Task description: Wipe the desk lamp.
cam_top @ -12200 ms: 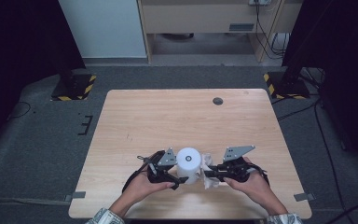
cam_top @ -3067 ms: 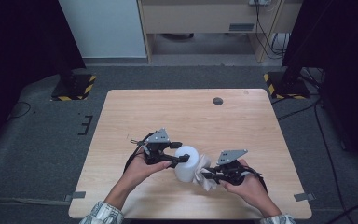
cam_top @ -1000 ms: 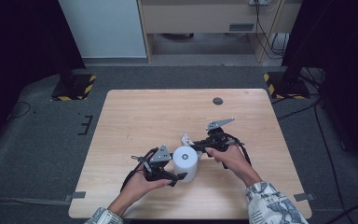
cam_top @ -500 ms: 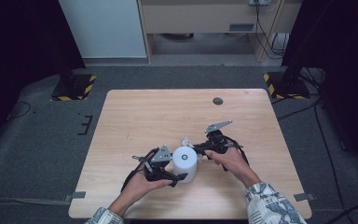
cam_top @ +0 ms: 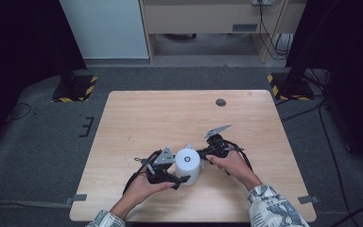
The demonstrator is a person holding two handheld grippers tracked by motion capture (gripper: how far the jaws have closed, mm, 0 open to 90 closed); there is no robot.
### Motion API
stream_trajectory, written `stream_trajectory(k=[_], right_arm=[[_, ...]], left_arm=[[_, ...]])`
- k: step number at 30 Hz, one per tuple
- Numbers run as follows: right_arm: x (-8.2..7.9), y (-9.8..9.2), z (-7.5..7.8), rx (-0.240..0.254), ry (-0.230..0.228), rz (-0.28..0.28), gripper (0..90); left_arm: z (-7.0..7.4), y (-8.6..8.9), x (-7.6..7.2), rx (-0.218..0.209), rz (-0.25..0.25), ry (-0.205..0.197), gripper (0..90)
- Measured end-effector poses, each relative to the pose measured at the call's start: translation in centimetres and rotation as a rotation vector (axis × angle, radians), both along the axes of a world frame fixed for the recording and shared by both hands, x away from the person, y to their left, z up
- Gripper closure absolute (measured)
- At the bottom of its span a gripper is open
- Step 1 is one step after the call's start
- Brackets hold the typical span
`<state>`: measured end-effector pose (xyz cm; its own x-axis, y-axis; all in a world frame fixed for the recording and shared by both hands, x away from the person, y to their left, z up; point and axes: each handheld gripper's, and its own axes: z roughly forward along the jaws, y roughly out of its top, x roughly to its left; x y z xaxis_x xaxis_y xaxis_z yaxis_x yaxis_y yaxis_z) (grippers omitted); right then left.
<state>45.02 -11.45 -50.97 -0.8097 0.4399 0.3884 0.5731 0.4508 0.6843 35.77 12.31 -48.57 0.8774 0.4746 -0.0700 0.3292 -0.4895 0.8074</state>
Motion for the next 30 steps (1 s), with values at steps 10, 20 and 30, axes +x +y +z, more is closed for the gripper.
stream_trajectory(k=[10,20,30], right_arm=[[-0.9,-2.0,0.1,0.002,-0.005,-0.023,79.0],[-3.2,-4.2,0.5,0.020,-0.027,-0.027,79.1],[-5.6,-4.5,1.5,0.026,-0.058,0.016,79.1]], left_arm=[[0.1,0.2,0.1,0.002,0.014,-0.008,13.2],[0.0,0.3,0.1,-0.001,0.016,-0.006,14.7],[-0.1,0.4,0.2,-0.009,0.002,0.002,15.8]])
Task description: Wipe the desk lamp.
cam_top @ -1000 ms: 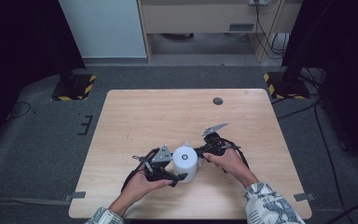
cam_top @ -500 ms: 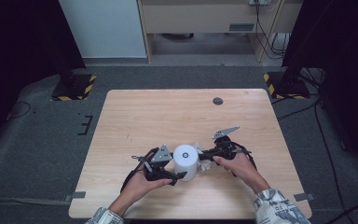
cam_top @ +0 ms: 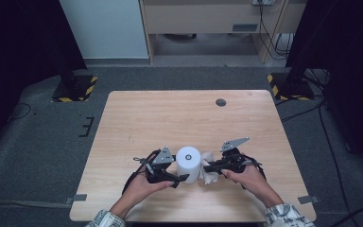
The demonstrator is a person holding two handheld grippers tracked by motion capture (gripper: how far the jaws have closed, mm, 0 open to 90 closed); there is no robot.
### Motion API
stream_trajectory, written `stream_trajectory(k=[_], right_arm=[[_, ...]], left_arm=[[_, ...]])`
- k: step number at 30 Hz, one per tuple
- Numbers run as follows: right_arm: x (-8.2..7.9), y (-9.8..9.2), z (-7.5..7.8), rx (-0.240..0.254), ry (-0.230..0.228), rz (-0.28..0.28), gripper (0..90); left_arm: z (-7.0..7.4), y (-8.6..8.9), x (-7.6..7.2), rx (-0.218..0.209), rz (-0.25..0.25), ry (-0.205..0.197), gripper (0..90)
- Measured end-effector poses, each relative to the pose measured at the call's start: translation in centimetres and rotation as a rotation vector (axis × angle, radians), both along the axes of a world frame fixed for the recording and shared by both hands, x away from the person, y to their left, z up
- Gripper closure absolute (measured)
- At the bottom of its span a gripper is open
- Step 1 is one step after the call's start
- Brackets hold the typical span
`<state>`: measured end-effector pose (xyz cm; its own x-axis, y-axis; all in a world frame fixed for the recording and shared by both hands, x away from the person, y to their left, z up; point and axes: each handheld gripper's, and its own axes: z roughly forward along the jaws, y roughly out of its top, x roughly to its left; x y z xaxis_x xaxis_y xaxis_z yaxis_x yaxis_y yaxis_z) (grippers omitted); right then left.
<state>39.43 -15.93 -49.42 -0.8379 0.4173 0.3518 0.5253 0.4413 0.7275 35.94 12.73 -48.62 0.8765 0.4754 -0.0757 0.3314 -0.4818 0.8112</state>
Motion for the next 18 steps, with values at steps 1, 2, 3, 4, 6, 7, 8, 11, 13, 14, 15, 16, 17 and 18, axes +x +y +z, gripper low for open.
stream_trajectory(k=[1,2,3,4,6,7,8,11,13,14,15,16,17,18], right_arm=[[0.0,-0.2,0.3,0.011,-0.009,-0.002,79.1],[0.1,-0.3,0.7,0.028,-0.014,-0.009,79.1],[0.1,-0.4,0.9,0.041,-0.021,-0.011,79.1],[0.2,-0.5,1.3,0.058,-0.026,-0.020,79.1],[0.4,-0.6,1.7,0.077,-0.034,-0.023,79.1],[0.5,-0.6,2.0,0.087,-0.039,-0.029,79.1],[0.6,-0.6,2.1,0.096,-0.044,-0.033,79.1],[0.9,-0.5,2.2,0.107,-0.043,-0.039,79.1],[1.0,-0.3,1.8,0.094,-0.035,-0.035,79.1],[1.0,-0.2,1.5,0.084,-0.033,-0.032,79.1],[1.0,0.0,1.1,0.065,-0.025,-0.028,79.1],[1.1,0.0,0.8,0.056,-0.019,-0.029,79.1],[1.1,0.0,0.6,0.051,-0.013,-0.028,79.1],[1.1,0.1,0.3,0.038,-0.010,-0.027,79.1]], left_arm=[[0.0,0.0,0.0,-0.001,-0.002,0.000,16.2],[0.0,0.0,0.0,-0.002,-0.003,0.000,16.5],[0.0,0.0,0.0,-0.003,-0.004,-0.001,16.6],[0.0,0.0,0.0,-0.004,-0.004,-0.001,16.6],[0.0,0.0,0.0,-0.005,-0.006,-0.001,16.6],[-0.1,0.0,0.0,-0.006,-0.005,-0.001,16.6],[-0.1,0.0,0.0,-0.005,-0.006,-0.001,16.6],[-0.1,0.0,0.0,-0.003,-0.008,0.000,16.7],[-0.1,0.0,0.0,-0.002,-0.009,0.000,16.9],[-0.1,0.0,0.0,-0.002,-0.010,0.000,16.9],[-0.1,0.0,0.0,-0.003,-0.011,0.000,16.9],[-0.1,0.0,0.0,-0.004,-0.011,0.000,16.9],[-0.1,0.0,0.0,-0.003,-0.012,0.000,16.9],[-0.1,0.0,0.0,-0.004,-0.013,0.000,16.9]])
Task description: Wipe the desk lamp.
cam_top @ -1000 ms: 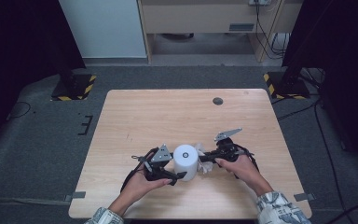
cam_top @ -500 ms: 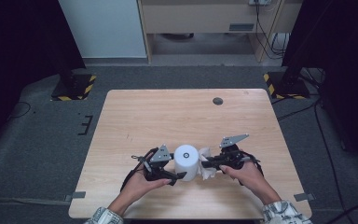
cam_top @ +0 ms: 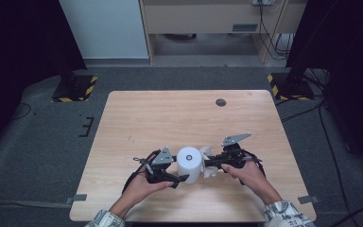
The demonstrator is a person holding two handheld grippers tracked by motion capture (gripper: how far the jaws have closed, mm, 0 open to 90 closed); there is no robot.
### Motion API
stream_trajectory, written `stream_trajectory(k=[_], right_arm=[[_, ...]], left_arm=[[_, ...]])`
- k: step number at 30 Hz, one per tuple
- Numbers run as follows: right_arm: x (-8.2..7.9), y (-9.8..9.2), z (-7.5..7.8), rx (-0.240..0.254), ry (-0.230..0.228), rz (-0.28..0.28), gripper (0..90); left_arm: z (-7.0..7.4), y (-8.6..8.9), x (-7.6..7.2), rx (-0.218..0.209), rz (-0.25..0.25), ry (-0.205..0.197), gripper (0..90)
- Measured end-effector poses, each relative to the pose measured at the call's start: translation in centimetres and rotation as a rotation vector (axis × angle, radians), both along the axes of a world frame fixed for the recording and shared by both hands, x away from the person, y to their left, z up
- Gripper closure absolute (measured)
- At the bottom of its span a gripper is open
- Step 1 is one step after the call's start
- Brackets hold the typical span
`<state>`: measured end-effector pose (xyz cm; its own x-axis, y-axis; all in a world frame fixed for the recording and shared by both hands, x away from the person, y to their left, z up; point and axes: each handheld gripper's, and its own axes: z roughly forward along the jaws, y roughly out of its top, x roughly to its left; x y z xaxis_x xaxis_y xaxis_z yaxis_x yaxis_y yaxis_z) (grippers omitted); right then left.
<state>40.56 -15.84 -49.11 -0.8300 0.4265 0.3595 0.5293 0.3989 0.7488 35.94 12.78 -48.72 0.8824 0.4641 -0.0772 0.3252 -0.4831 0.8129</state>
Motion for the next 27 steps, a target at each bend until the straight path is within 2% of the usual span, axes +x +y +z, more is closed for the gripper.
stream_trajectory(k=[3,9,12,16,18,21,27], right_arm=[[-0.1,0.2,-0.5,-0.024,0.014,0.005,79.1],[-0.5,0.8,-1.3,-0.098,0.007,0.016,79.1],[-0.7,0.8,-1.0,-0.106,-0.013,0.014,79.1],[-1.1,0.7,0.0,-0.090,-0.050,0.007,79.1],[-1.5,0.7,0.2,-0.117,-0.069,0.022,79.2],[-2.2,0.9,-0.2,-0.164,-0.071,0.050,79.2],[-3.4,1.3,0.1,-0.209,-0.090,0.096,79.3]], left_arm=[[0.0,-0.1,0.0,0.001,-0.004,0.001,16.4],[0.0,-0.1,-0.1,0.003,-0.012,0.004,15.2],[0.0,-0.1,-0.1,0.004,-0.012,0.003,15.2],[0.0,-0.1,-0.1,0.004,-0.012,0.003,15.2],[0.0,-0.2,-0.1,0.005,-0.012,0.003,15.1],[0.0,-0.2,-0.1,0.006,-0.012,0.003,14.9],[-0.1,-0.3,-0.1,0.015,-0.007,-0.001,14.0]])
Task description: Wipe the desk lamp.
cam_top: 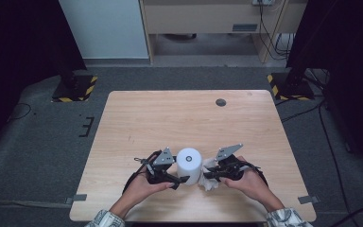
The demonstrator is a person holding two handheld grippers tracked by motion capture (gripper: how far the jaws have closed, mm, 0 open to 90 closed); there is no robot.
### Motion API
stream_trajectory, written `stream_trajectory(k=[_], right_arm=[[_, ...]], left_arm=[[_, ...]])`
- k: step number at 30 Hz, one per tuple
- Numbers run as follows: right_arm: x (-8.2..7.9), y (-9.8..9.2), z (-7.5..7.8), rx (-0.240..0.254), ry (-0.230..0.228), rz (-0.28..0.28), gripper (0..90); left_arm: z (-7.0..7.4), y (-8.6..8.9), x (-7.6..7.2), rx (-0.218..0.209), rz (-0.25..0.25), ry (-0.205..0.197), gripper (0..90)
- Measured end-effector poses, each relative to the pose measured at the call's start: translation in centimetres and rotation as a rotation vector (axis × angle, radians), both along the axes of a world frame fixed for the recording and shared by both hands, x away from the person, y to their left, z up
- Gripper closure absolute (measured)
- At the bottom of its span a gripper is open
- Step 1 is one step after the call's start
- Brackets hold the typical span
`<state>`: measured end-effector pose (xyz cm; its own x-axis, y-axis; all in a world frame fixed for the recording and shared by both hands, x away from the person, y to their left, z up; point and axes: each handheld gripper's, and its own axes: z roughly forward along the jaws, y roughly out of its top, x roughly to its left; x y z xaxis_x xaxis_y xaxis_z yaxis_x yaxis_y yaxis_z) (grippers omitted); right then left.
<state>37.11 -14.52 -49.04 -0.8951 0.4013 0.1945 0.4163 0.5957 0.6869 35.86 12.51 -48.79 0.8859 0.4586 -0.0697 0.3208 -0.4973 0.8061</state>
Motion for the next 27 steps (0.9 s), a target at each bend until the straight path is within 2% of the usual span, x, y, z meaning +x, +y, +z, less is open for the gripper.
stream_trajectory(k=[7,12,15,18,22,27], right_arm=[[-1.6,1.3,0.4,-0.036,-0.021,0.088,79.4],[-1.6,1.6,0.0,-0.055,-0.012,0.094,79.3],[-1.4,1.0,0.2,-0.053,-0.019,0.066,79.3],[-1.0,0.2,0.8,-0.026,-0.037,0.034,79.3],[-0.6,-0.7,2.1,0.039,-0.075,-0.008,79.2],[0.5,-1.5,3.0,0.067,-0.100,-0.072,79.2]], left_arm=[[0.0,0.1,0.1,0.006,0.005,0.003,12.7],[0.0,0.2,0.1,0.004,0.003,0.004,13.1],[0.0,0.2,0.1,-0.004,0.001,0.002,15.6],[0.0,0.2,0.1,-0.006,0.001,0.001,15.9],[0.0,0.1,0.1,-0.007,-0.005,0.001,16.2],[0.0,-0.1,-0.1,-0.007,-0.018,0.001,17.2]])
